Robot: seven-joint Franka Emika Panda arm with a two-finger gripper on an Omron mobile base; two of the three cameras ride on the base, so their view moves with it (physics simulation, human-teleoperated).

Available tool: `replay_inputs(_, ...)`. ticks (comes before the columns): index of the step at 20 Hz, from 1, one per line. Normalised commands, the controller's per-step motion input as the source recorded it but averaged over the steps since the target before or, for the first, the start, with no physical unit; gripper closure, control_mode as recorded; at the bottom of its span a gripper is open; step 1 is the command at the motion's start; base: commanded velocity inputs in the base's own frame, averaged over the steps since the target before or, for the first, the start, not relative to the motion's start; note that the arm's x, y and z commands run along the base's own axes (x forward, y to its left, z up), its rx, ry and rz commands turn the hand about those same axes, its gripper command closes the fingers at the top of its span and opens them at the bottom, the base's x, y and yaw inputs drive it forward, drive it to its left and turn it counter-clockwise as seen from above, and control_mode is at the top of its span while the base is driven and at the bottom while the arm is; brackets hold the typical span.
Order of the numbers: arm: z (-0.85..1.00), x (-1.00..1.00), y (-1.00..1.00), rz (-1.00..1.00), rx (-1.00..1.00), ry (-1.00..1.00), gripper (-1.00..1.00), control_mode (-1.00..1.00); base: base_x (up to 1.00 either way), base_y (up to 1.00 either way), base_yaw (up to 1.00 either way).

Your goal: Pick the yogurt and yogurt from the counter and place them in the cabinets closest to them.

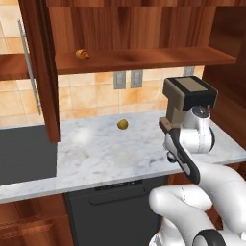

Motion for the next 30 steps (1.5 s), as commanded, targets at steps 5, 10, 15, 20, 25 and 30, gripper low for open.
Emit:
replay_inputs(5,-0.08,0.01,0.0,0.0,0.0,0.0,-1.0,-1.0,0.0,0.0,0.0)
replay_inputs(10,-0.32,0.06,-0.08,0.0,0.0,0.0,-1.0,-1.0,0.0,0.0,0.0)
replay_inputs(15,-0.33,0.16,-0.1,0.0,0.0,0.0,-1.0,-1.0,0.0,0.0,0.0)
replay_inputs(20,-0.25,0.28,-0.01,0.0,0.0,0.02,-1.0,-1.0,0.0,0.0,0.0)
replay_inputs(25,-0.19,0.38,0.0,0.0,0.0,0.04,-1.0,-1.0,0.0,0.0,0.0)
replay_inputs(30,-0.29,0.26,-0.07,0.0,0.0,0.08,-1.0,-1.0,0.0,0.0,0.0)
